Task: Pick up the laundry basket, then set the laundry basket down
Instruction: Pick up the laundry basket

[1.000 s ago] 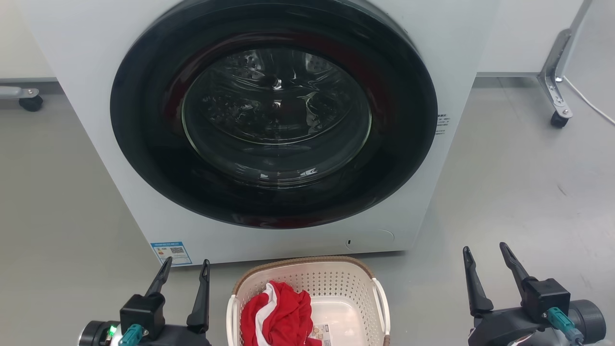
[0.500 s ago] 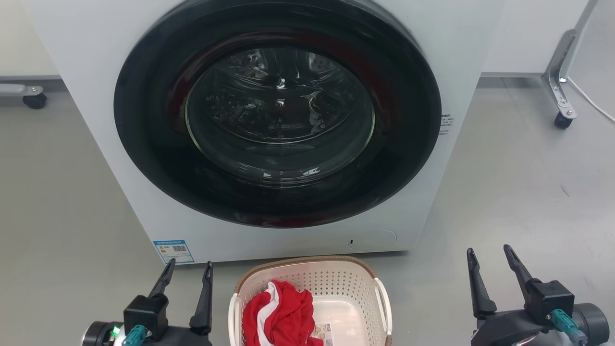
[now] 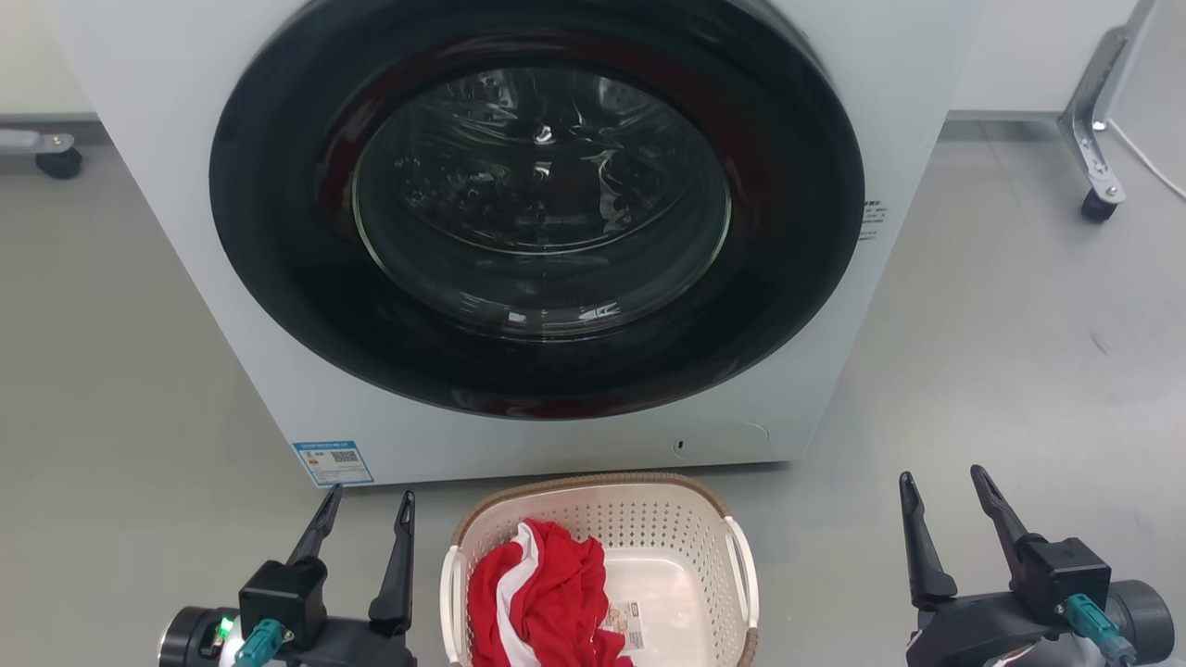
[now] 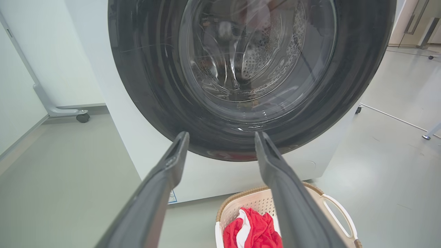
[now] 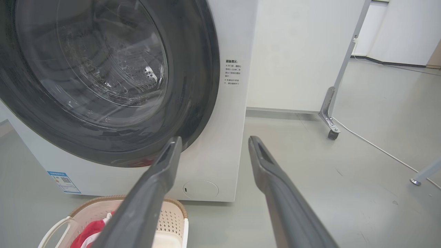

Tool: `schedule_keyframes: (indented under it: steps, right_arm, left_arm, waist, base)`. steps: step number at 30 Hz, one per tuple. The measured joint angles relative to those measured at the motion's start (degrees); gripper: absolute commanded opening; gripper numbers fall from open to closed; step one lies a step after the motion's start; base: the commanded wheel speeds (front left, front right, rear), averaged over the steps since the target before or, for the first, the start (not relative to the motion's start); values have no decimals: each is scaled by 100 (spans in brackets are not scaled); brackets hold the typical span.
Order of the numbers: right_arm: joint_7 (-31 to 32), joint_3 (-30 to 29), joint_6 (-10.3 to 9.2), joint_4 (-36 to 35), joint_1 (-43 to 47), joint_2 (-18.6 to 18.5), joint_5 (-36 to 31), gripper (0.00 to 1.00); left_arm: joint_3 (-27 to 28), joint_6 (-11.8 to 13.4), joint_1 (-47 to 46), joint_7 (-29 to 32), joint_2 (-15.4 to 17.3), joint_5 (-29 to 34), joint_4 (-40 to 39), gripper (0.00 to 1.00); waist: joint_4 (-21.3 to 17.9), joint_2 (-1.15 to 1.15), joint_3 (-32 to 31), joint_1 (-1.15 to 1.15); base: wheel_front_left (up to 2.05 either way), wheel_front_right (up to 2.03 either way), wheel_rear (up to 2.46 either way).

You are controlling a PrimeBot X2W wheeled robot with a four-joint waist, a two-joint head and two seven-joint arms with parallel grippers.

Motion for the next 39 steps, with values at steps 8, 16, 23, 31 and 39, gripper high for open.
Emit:
schedule_keyframes:
  steps: [8,16,23,31,39]
  right_arm:
    - [-1,-19,41,-178,-130,14,-52,100]
    - [-1,-59,42,-345,-405,19,-91,100]
    - [-1,-97,51,-347,-722,22,-91,100]
    - [-16,-65,102,-199,-1126,93,-115,100]
    - [-25,-27,181,-13,-1568,157,-129,100]
  left_arm:
    - [-8,-37,-187,0,-13,1,-163,100]
    - [8,-40,-495,0,-70,0,-281,100]
    - [14,-82,-822,0,-141,-2,-279,100]
    - [51,-149,-1369,51,-255,-42,-133,100]
    - [86,-252,-1950,198,-326,-102,181,100]
  waist:
    - [-4,0,374,0]
    - [-11,0,900,0]
    - [-28,0,1429,1]
    - [-57,0,2060,1]
    - [-70,1,2703,2]
  base:
    - [0,0,0]
    - [0,0,0]
    - [0,0,0]
    - [0,0,0]
    - [0,0,0]
